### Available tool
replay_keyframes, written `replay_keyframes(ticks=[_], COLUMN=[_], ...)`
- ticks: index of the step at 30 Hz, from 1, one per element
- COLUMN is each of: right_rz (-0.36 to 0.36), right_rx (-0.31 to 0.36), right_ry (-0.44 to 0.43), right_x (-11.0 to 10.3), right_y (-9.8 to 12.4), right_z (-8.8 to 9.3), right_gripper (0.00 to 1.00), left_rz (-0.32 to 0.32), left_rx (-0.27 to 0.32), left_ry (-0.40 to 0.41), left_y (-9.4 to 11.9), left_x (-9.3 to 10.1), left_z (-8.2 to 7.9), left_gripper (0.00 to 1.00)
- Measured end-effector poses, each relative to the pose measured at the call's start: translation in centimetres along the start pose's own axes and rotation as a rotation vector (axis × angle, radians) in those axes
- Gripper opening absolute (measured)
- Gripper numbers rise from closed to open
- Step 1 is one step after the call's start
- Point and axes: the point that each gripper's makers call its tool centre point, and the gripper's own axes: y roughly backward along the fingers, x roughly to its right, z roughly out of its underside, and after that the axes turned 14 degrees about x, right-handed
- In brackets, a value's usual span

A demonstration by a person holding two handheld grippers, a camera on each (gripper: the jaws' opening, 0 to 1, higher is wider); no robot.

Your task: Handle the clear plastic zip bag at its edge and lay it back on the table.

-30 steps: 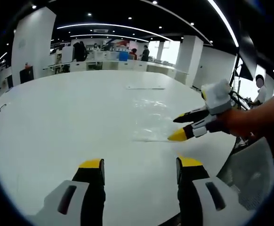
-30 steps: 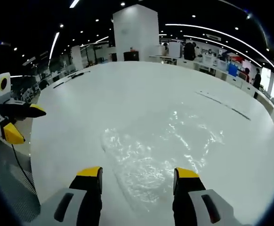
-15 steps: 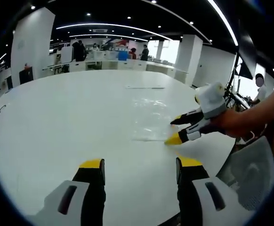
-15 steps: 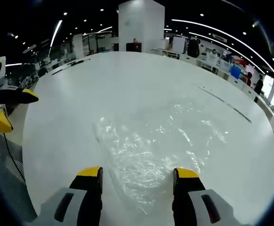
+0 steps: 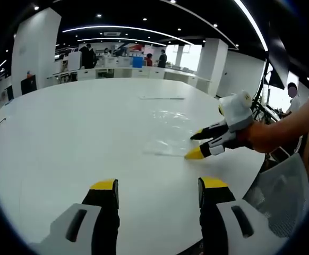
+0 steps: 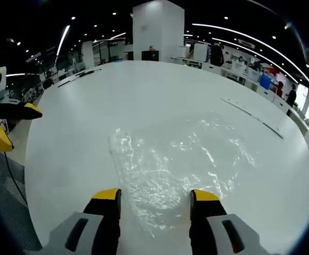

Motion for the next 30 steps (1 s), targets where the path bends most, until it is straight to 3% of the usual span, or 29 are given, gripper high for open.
replay_keyframes(ticks=[9,12,20,24,30], right_rz=[-0.031,-0.012,-0.022,-0.01,-0.052], right_rx=[0.004,-0.003,-0.026,-0.059,-0.045], right_ry=[-0.006,-0.022,-0.029,-0.075,-0.072], right_x=[0.1,0.8,1.2,1.4,0.5], right_y=[-0.3,-0.3,-0.1,0.3,1.1], right_z=[0.0,0.2,0.4,0.7,-0.1], right_gripper=[0.28,0.1,0.0,0.0,0.0], left_rz=[0.008,0.01,0.013,0.018,0.022], left_rx=[-0.005,-0.007,-0.012,-0.018,-0.021], left_ry=[0.002,0.003,-0.004,-0.007,-0.017], left_y=[0.0,0.0,0.0,-0.1,-0.1], left_x=[0.2,0.2,0.5,0.5,0.6], left_z=[0.1,0.2,0.2,0.4,0.4], left_gripper=[0.59,0.59,0.58,0.58,0.57])
